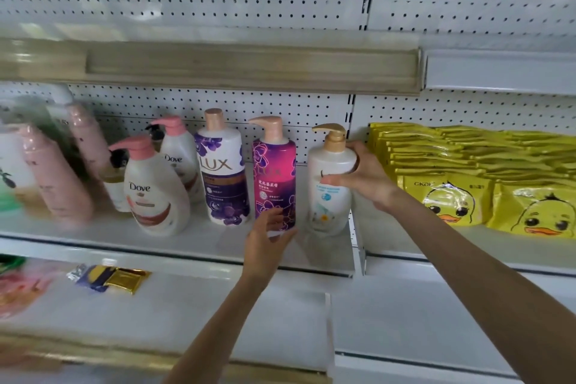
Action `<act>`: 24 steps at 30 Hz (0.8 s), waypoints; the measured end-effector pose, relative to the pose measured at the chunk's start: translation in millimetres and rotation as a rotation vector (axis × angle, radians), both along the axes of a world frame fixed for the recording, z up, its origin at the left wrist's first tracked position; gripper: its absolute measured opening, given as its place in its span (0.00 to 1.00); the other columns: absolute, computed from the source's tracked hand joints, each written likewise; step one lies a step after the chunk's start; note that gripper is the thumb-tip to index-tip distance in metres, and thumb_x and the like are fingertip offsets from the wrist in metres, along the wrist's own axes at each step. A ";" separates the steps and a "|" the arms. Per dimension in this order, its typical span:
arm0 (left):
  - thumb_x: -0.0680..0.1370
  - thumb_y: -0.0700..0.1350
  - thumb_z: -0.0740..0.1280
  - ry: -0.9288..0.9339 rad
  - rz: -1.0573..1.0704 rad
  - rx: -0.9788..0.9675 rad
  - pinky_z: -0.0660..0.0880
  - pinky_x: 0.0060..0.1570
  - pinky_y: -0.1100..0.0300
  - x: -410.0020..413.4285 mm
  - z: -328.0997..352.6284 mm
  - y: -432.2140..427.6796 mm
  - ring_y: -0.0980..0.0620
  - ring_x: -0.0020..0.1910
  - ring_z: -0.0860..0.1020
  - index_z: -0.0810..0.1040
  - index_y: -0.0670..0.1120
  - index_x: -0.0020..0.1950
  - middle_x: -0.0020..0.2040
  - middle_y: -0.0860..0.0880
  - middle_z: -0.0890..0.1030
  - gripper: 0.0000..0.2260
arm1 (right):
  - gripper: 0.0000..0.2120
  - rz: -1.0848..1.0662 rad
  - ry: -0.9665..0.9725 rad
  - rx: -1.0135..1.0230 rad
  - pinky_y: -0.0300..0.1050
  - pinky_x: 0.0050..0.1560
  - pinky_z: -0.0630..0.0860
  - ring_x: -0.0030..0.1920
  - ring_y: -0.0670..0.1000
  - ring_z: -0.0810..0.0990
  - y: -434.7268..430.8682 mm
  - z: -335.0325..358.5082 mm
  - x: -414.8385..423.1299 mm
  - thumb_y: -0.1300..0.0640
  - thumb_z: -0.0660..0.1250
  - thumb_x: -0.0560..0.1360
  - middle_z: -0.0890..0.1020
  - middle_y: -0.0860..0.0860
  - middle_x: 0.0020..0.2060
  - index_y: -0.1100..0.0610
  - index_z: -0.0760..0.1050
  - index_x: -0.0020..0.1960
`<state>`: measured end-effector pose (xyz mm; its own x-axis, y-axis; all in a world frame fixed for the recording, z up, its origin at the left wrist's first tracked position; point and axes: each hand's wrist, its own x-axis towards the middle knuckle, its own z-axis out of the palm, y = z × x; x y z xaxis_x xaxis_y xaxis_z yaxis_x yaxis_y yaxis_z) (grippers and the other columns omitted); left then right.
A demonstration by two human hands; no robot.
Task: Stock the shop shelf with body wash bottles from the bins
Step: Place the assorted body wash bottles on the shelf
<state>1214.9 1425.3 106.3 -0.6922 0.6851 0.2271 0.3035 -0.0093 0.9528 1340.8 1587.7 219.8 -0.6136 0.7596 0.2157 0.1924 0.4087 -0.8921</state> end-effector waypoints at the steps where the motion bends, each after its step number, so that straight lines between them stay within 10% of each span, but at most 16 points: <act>1: 0.71 0.41 0.75 -0.003 0.018 0.002 0.75 0.43 0.72 -2.6 -0.5 -0.5 0.56 0.49 0.79 0.75 0.44 0.60 0.50 0.52 0.80 0.19 | 0.34 0.007 0.001 -0.008 0.46 0.54 0.76 0.54 0.50 0.78 1.6 -1.1 -0.8 0.59 0.81 0.61 0.79 0.50 0.52 0.52 0.67 0.61; 15: 0.72 0.44 0.74 -0.045 0.024 -0.027 0.74 0.40 0.71 -10.1 -1.5 -9.9 0.55 0.51 0.78 0.71 0.48 0.63 0.56 0.50 0.78 0.22 | 0.28 0.068 -0.137 -0.064 0.41 0.53 0.74 0.51 0.42 0.77 -13.0 -20.4 7.1 0.55 0.76 0.68 0.78 0.48 0.54 0.53 0.67 0.64; 24: 0.74 0.49 0.71 0.001 -0.034 -0.069 0.77 0.48 0.62 -11.4 4.9 -28.4 0.54 0.52 0.78 0.72 0.48 0.63 0.59 0.48 0.77 0.19 | 0.39 -0.246 -0.110 0.063 0.50 0.66 0.68 0.68 0.55 0.69 -54.7 -42.5 28.0 0.48 0.72 0.71 0.67 0.56 0.70 0.58 0.58 0.74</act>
